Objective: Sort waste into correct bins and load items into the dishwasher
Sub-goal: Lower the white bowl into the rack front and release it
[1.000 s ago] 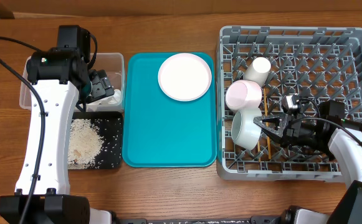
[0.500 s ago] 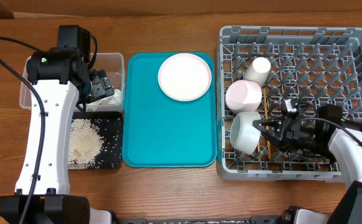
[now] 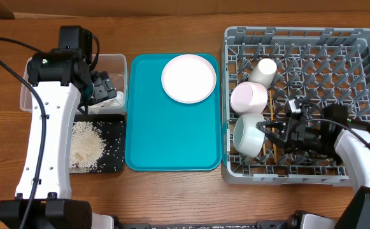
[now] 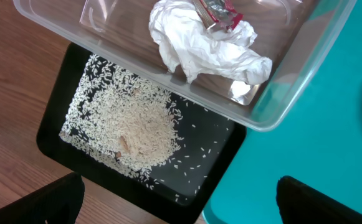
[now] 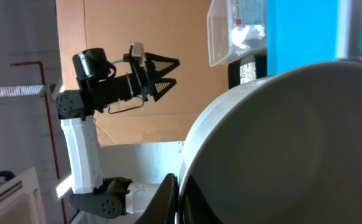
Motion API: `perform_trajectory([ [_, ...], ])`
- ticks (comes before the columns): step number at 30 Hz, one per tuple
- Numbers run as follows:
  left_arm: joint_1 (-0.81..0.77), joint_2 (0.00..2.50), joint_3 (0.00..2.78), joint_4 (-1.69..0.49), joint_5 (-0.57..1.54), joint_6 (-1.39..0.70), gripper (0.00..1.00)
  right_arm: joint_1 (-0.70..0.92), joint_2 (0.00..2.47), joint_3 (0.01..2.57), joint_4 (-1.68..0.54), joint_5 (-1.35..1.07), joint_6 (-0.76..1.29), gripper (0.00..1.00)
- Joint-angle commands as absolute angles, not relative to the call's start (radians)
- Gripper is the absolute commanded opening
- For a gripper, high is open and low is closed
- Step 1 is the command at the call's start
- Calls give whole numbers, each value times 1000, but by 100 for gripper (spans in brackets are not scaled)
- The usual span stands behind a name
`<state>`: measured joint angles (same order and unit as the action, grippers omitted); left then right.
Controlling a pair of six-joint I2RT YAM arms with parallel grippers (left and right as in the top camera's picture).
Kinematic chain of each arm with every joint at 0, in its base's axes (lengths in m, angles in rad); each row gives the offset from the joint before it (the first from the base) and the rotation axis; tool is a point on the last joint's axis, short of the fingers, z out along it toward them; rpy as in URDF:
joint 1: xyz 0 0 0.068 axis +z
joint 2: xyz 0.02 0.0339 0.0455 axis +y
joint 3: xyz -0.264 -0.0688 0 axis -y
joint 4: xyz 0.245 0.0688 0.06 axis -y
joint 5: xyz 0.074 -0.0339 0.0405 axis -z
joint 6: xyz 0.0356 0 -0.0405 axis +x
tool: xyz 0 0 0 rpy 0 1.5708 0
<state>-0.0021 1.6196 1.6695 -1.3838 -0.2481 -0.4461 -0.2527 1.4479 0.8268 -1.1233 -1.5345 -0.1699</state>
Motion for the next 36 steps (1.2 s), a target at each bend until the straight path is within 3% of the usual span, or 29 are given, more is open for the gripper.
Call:
perform_trajectory([
  [1, 0, 1616, 1680, -1382, -262, -450, 100, -234, 1421, 890, -1133, -1570, -187, 4],
  [13, 0, 1616, 1680, -1382, -262, -450, 100, -138, 1422, 889, -1132, -1568, -266, 4],
  [36, 0, 1616, 1680, -1382, -262, -450, 100, -186, 1444, 796, -1019, -1488, -266, 4],
])
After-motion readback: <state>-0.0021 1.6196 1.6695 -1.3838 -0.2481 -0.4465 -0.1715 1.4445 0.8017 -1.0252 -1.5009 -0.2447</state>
